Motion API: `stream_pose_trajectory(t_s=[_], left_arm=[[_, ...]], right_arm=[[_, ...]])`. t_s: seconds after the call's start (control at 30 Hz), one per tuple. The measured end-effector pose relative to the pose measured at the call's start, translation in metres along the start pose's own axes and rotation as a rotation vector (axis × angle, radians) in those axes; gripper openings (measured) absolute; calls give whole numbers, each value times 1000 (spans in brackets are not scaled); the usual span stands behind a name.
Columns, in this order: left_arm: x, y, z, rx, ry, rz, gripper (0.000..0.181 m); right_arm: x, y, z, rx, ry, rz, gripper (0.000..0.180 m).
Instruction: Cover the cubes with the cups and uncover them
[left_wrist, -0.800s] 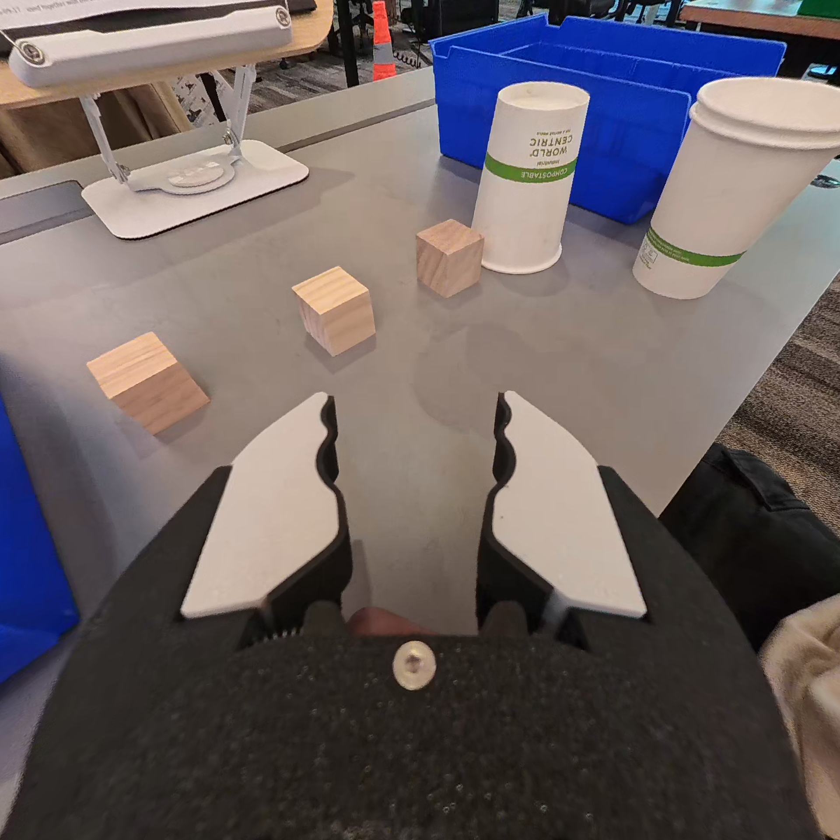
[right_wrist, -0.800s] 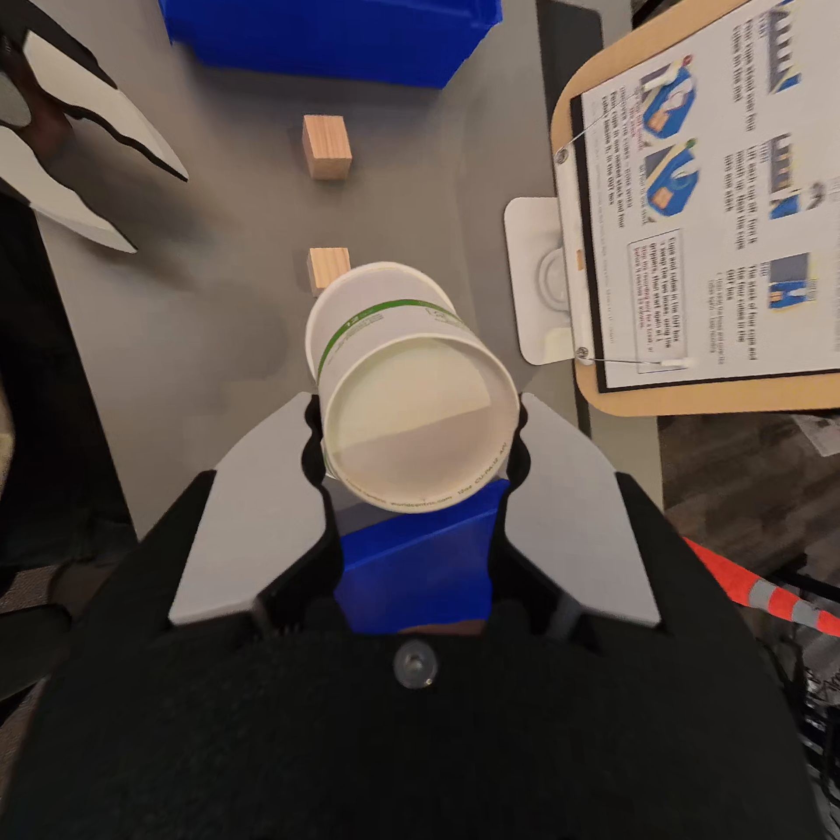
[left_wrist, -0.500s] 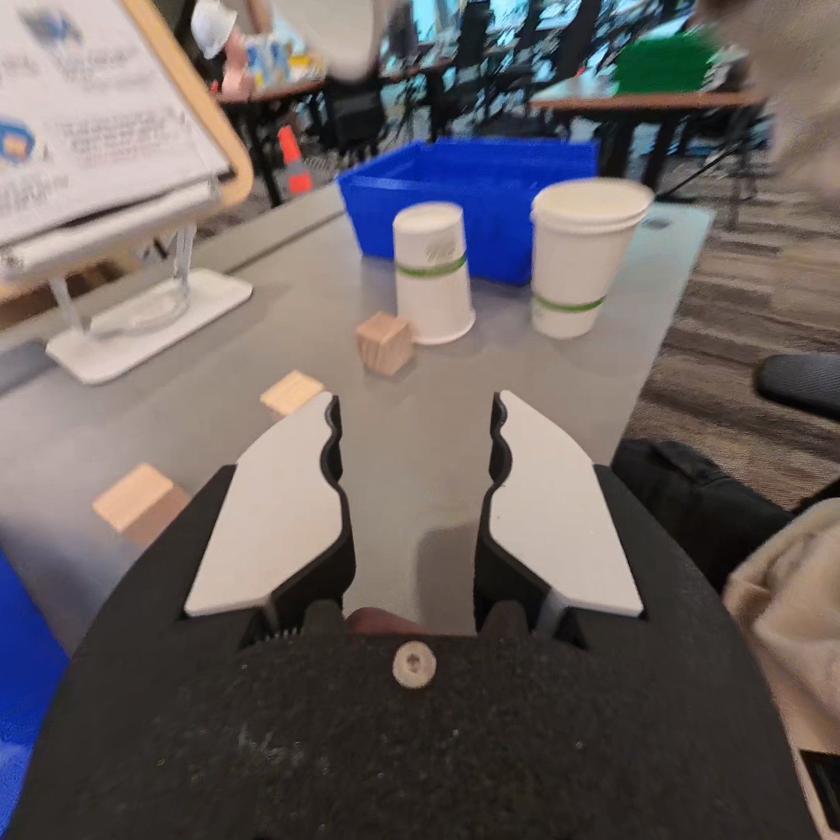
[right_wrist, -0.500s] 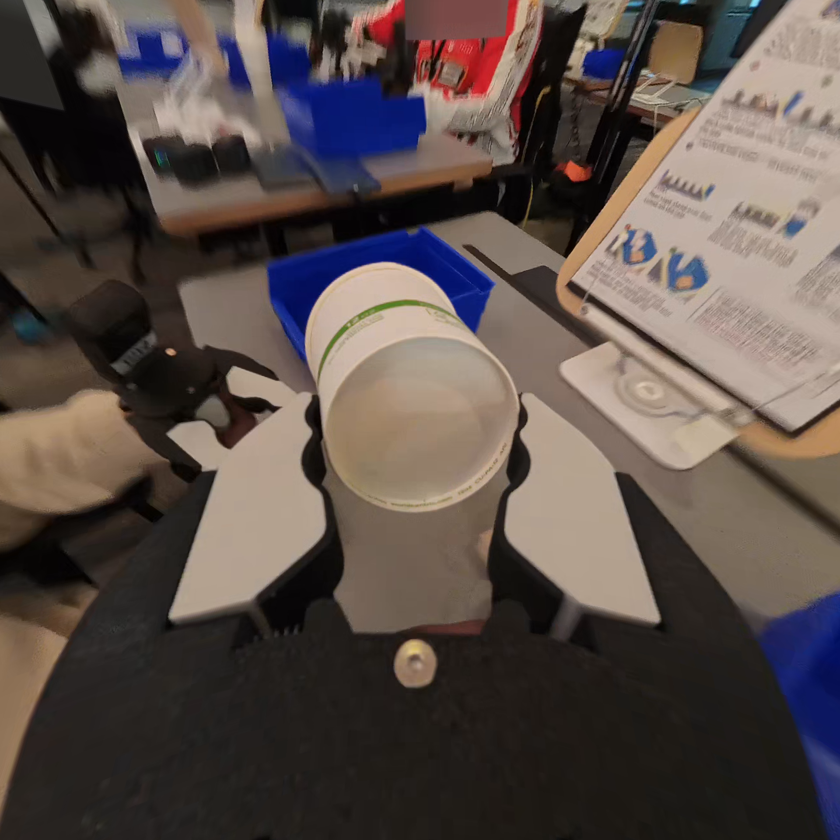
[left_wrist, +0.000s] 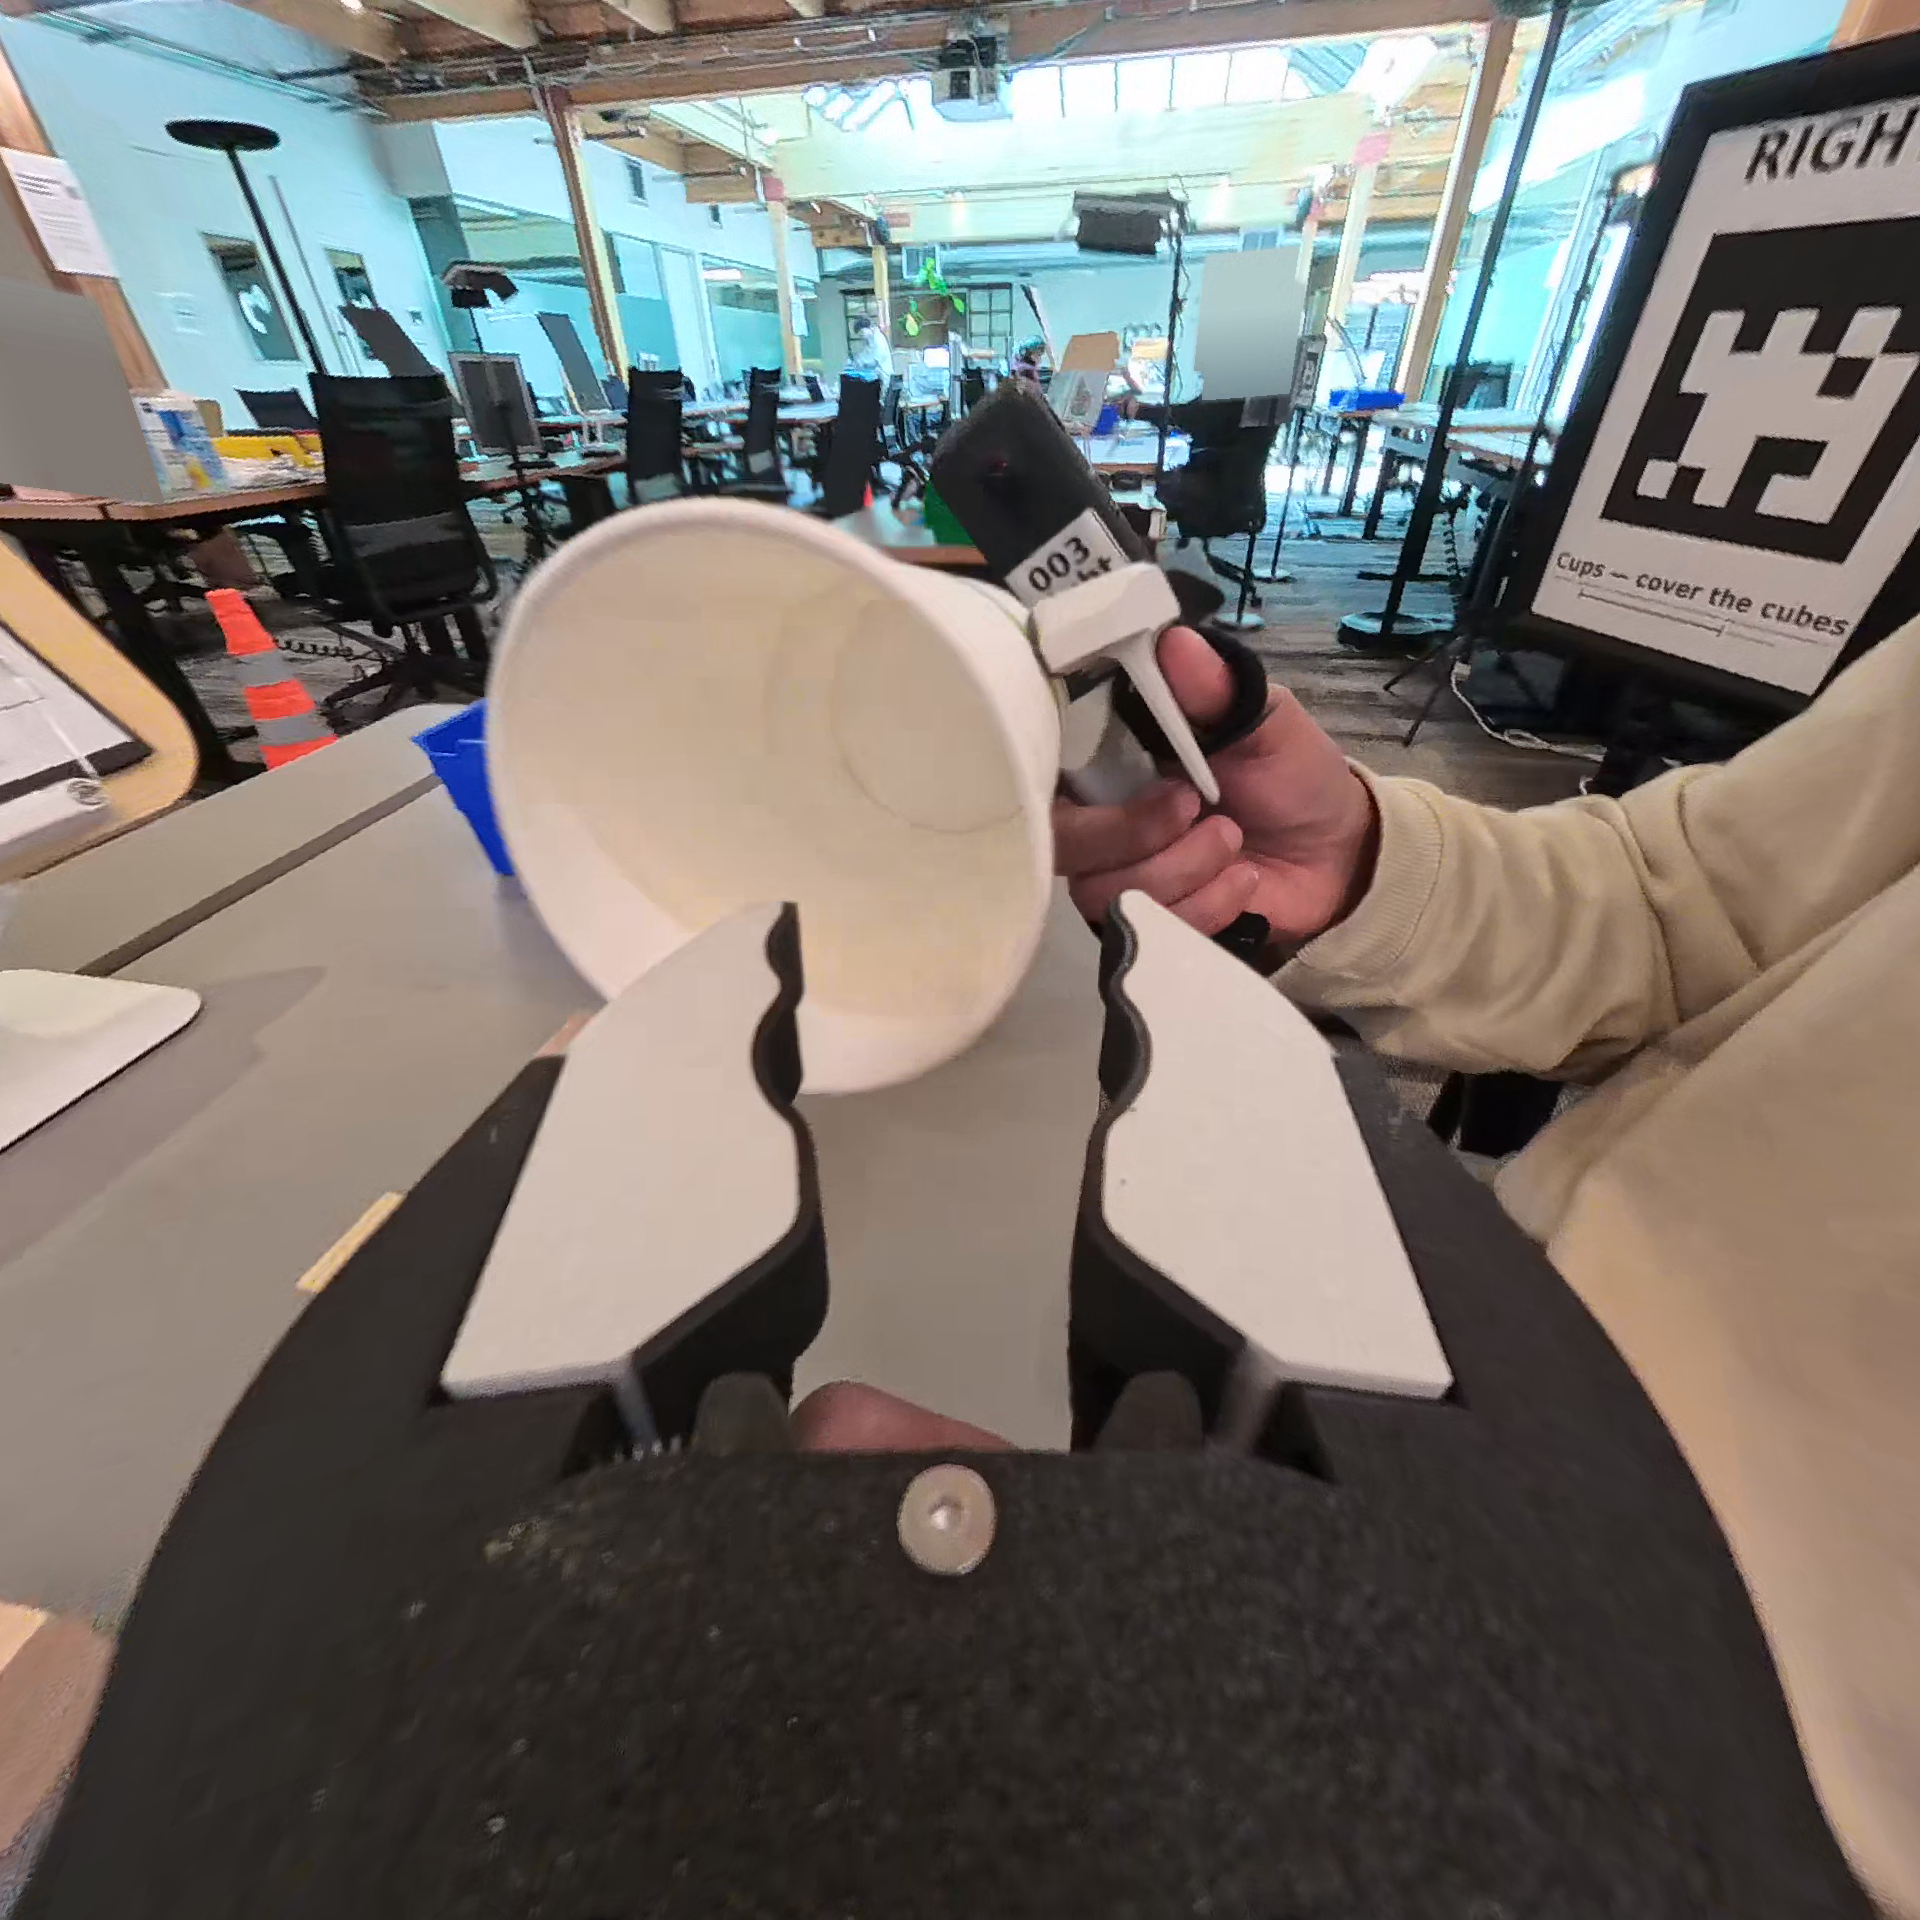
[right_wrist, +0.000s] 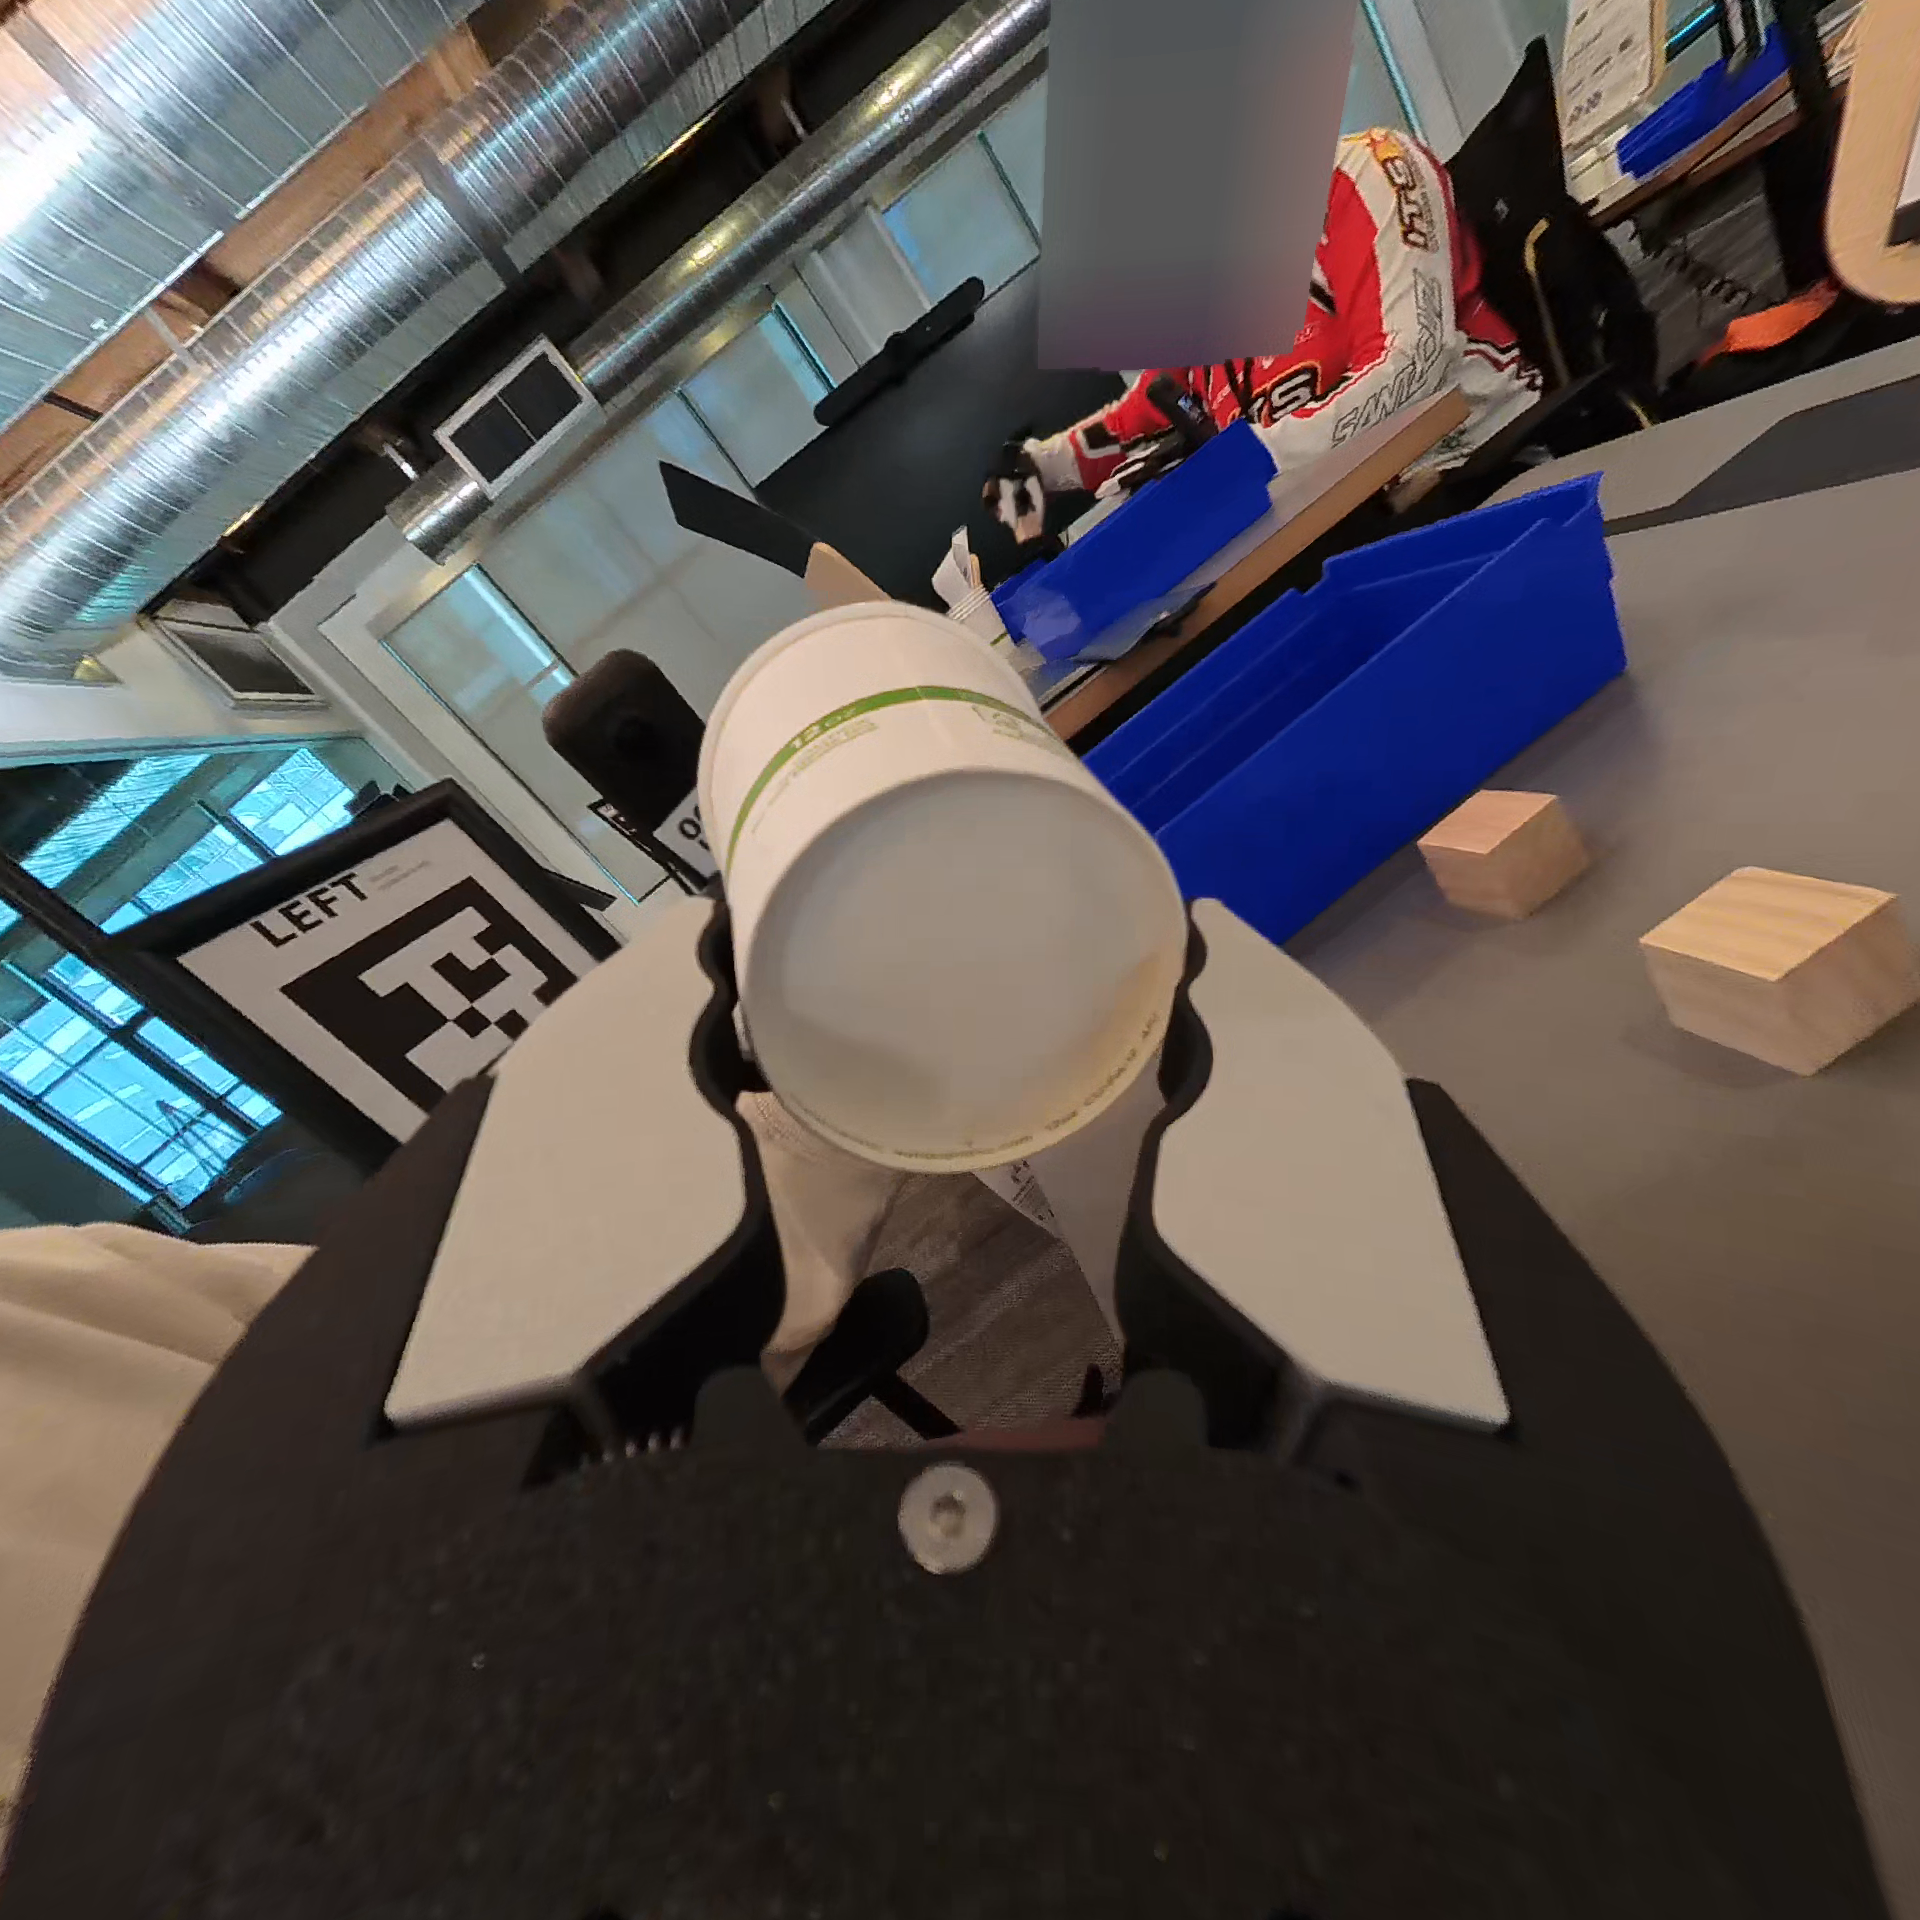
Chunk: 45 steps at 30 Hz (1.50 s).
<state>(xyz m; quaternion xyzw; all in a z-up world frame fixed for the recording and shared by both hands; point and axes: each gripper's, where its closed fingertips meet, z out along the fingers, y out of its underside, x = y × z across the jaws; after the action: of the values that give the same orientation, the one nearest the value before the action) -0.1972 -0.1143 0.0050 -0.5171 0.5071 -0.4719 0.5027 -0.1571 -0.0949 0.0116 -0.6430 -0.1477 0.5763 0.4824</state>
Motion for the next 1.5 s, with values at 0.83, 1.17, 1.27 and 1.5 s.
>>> stream_pose_trajectory(t_s=[0.83, 1.17, 1.27, 1.5], left_arm=[[4, 16, -4, -296, 154, 126, 0], [25, 35, 10, -400, 208, 225, 0], [24, 37, 11, -401, 200, 222, 0], [30, 39, 11, -392, 239, 197, 1]], right_arm=[[1, -25, -53, -661, 159, -623, 80], [11, 3, -18, -1278, -62, -410, 83], [10, 19, -7, -1289, -129, -336, 83], [18, 53, -5, -1396, -181, -325, 80]])
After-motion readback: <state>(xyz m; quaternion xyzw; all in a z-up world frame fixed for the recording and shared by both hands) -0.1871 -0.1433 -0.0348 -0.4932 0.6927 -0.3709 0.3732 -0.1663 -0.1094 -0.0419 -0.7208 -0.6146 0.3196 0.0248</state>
